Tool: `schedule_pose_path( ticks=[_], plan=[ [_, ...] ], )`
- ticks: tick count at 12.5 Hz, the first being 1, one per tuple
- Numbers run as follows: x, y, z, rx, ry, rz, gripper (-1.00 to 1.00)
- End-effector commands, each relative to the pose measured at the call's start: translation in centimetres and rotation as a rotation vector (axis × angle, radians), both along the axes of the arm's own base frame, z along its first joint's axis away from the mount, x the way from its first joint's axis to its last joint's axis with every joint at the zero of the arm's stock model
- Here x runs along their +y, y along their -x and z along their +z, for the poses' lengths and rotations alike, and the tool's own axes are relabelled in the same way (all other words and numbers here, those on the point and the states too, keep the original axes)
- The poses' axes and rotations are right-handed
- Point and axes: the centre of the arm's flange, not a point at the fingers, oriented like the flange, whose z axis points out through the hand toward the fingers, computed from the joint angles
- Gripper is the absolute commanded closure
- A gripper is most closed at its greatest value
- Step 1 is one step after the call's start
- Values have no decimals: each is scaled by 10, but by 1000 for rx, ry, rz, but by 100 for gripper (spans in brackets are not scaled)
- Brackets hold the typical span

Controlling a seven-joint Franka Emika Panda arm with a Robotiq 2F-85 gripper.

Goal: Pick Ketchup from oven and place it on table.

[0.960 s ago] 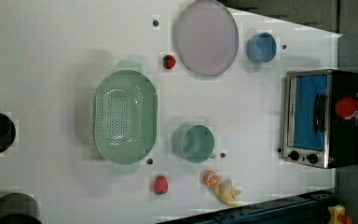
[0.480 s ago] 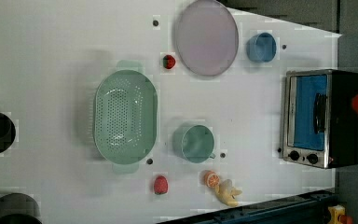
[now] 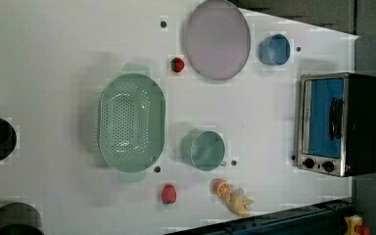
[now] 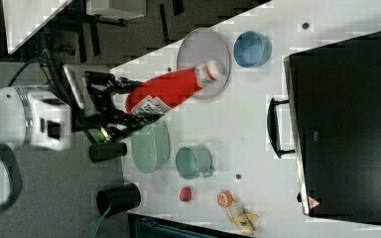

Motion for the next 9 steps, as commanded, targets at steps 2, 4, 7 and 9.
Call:
schedule_pose_path(
  ticks=[2,4,7,9],
  plan=[
    [94,-20,-29,62,-23,149,-24],
    [123,-12,-82,146,-36,181,-24],
    [121,-5,-149,141,4,191,-24],
    [122,19,-221,188,0,191,-24]
  ],
)
